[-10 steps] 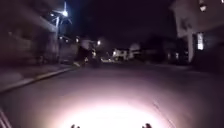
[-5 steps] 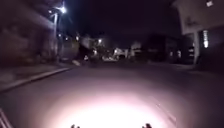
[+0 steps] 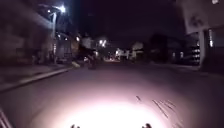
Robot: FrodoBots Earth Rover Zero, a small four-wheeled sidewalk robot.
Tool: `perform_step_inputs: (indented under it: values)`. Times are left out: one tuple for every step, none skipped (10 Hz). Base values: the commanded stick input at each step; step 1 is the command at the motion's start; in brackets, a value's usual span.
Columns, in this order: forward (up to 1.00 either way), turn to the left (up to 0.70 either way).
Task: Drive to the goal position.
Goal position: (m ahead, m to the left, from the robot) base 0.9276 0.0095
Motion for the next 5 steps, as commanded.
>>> perform_step_inputs:
  values:
    - [0.85, -0.06]
    - [0.85, -0.22]
    - [0.85, -0.28]
    - [0.85, -0.08]
    - [0.85, 0.0]
